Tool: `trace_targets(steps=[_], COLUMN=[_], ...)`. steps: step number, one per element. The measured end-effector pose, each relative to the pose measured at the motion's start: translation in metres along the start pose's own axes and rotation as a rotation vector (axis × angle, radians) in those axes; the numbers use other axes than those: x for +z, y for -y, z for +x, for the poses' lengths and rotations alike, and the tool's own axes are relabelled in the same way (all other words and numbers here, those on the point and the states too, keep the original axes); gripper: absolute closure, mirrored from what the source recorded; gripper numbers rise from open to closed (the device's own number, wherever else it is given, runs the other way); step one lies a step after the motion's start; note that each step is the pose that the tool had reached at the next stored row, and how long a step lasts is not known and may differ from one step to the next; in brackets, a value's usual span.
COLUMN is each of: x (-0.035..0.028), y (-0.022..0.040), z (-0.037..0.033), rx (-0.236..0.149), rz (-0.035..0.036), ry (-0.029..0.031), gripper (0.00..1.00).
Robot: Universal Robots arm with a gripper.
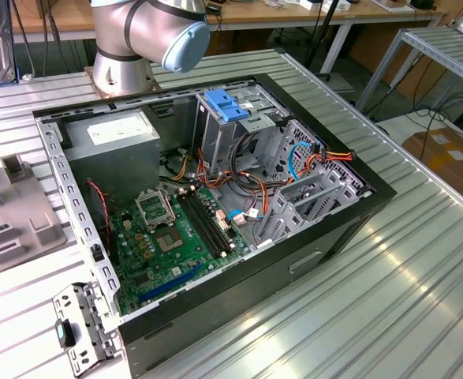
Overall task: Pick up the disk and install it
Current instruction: 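Pick up the disk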
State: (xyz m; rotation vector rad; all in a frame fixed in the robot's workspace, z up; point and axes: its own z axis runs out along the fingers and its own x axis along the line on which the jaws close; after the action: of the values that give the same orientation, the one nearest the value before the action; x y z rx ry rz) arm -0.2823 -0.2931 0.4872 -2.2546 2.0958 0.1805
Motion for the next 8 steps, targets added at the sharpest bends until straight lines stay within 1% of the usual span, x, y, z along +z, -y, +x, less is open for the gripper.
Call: trace_targets(steps=[8], x=[-0.0001], y=[0.0038], z=[0.0028], rx=[0.000], rz=[0.0000], ry=[0.0000], gripper=[0.64])
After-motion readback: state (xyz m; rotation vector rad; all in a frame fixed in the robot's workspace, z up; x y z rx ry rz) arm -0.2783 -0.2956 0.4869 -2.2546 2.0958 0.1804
